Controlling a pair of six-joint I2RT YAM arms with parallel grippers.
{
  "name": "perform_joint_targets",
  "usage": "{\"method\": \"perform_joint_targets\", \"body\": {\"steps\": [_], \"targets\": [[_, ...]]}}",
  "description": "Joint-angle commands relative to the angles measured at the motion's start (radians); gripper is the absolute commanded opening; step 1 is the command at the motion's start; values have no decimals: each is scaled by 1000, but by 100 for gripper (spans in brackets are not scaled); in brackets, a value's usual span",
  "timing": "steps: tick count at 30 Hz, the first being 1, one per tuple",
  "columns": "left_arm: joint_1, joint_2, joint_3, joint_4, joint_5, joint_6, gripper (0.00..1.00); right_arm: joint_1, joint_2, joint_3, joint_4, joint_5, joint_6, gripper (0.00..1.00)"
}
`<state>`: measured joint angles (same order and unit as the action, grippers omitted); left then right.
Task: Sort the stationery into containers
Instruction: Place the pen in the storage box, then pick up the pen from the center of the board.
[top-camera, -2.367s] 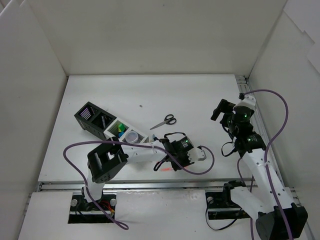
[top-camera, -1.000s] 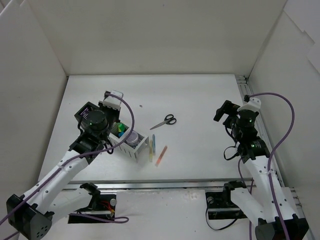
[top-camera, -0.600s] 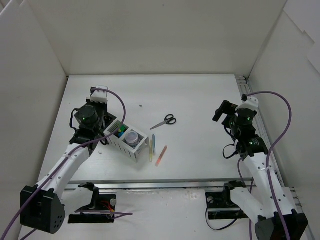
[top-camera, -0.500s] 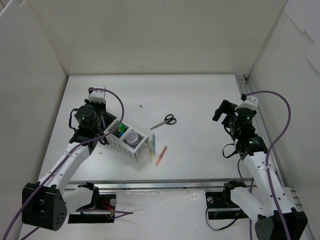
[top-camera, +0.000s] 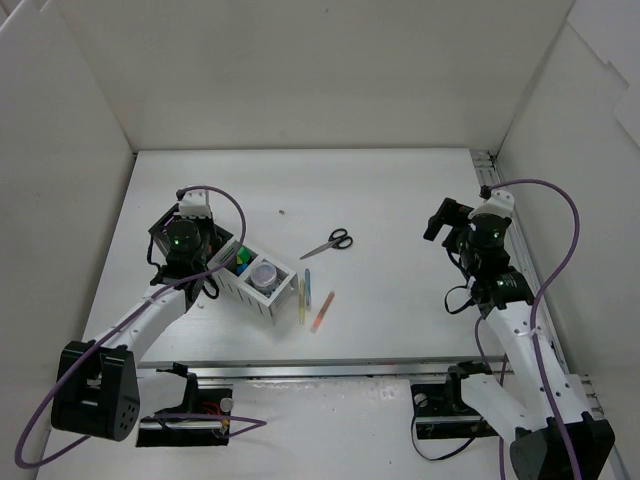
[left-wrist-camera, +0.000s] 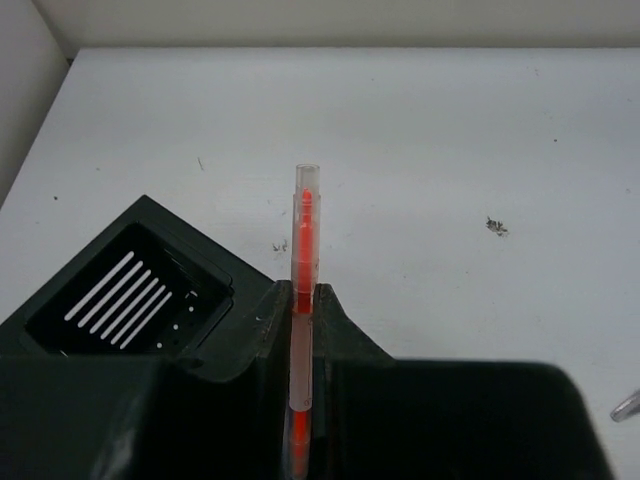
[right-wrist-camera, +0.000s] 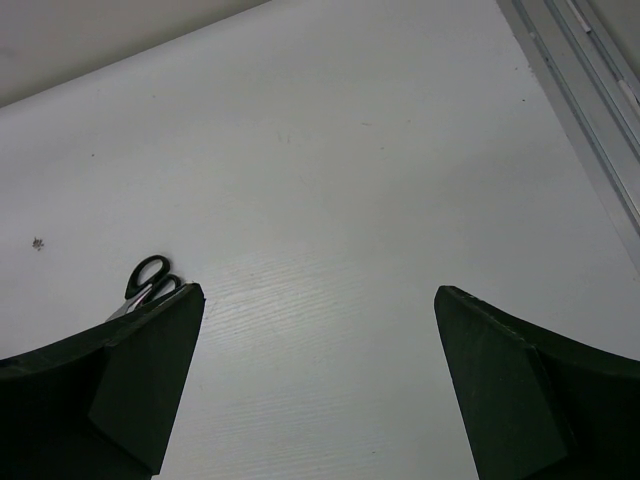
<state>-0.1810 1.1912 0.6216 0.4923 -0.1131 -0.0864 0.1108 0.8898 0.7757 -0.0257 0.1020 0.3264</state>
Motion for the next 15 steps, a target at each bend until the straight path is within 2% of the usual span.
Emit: {"method": "perform_joint_targets", "body": {"steps": [1,2,3,4,5,6,7,12,15], "targets": [[6,-42,75,-39,-13,-88,8,-5,-35,-1,79,-7,-15,98],[6,-54,84,-75,-17,-102,19,-5,-41,-3,78,-8,-12,98],[6,-67,89,-96,-20,-110,53,-6,-51,-6,81,-15,-12,98],[6,-86,98,-138,-22,-113,66,-5,-54,-7,82,-18,-13,98],[6,-100,104,-164,-20,-110,72,-6,-58,-10,83,-22,-13,98],[6,-111,124,-187,-22,-105,90,-7,-61,-12,87,-33,-12,98],[-3,-139,135,-249,-22,-108,99,-5,-63,-12,89,-38,-12,98],[-83,-212,233,-440,9,-95,100,-7,-69,-7,93,-77,-30,98],[-188,-229,286,-532,53,-56,99,-5,-63,2,98,-93,-52,98]]}}
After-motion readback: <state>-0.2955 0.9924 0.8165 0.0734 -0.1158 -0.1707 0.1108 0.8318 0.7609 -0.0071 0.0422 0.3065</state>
